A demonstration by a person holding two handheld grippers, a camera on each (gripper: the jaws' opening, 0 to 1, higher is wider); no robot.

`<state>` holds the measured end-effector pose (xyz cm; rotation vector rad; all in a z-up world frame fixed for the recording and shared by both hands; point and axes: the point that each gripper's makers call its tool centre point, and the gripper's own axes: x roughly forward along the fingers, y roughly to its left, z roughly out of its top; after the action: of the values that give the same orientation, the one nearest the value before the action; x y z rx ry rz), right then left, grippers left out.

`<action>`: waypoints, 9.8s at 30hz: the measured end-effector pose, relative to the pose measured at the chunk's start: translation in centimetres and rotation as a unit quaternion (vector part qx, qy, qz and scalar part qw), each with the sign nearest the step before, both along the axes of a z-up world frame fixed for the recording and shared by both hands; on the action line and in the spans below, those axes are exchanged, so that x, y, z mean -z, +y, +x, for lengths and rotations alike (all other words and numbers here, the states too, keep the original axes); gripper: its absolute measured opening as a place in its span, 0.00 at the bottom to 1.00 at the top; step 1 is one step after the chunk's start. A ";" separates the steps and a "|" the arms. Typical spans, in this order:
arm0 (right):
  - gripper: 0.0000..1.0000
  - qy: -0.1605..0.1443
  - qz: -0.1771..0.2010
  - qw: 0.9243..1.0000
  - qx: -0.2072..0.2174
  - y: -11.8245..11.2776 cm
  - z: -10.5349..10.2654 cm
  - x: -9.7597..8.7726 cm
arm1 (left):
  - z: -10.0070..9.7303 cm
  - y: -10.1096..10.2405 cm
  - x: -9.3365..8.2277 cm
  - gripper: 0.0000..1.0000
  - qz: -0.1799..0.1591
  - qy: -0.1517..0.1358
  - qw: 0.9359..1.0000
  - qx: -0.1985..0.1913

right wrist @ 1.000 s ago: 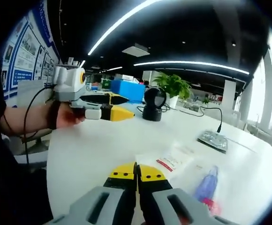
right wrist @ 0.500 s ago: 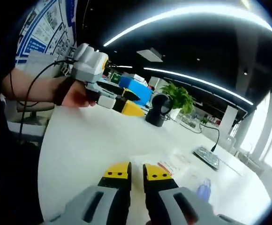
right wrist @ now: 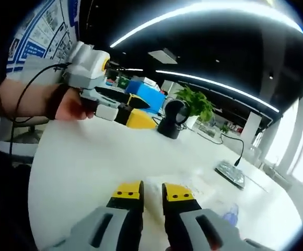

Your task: Clip sheet goods on table flip sheet goods clip sheet goods scan sheet goods put sheet goods back to table

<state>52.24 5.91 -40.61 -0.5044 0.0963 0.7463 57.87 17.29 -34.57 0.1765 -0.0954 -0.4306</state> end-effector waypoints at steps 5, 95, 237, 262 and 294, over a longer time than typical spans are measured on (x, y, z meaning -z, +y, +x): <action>0.00 0.010 -0.001 1.000 0.005 0.0 0.0 0.4 | -0.1 -0.1 -0.1 0.42 -0.001 -0.001 1.000 0.001; 0.00 -0.118 0.366 0.896 0.221 -17.6 4.1 -17.7 | 0.2 0.1 0.0 0.41 -0.002 0.000 1.000 0.000; 0.47 0.098 0.118 0.981 0.115 -25.0 7.3 -2.8 | 0.2 0.2 0.0 0.41 0.003 -0.003 1.000 0.001; 0.53 0.177 0.094 0.973 0.113 -25.2 6.0 1.6 | 0.1 0.0 -0.1 0.41 0.004 -0.002 1.000 0.001; 0.49 0.142 0.140 0.936 0.289 -25.3 4.7 1.0 | -0.4 0.0 -0.9 0.41 -0.030 -0.012 0.999 0.015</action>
<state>56.98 -19.37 -41.58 -0.0753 0.3859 0.2403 57.47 17.27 -33.62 0.1215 -0.1343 -0.4561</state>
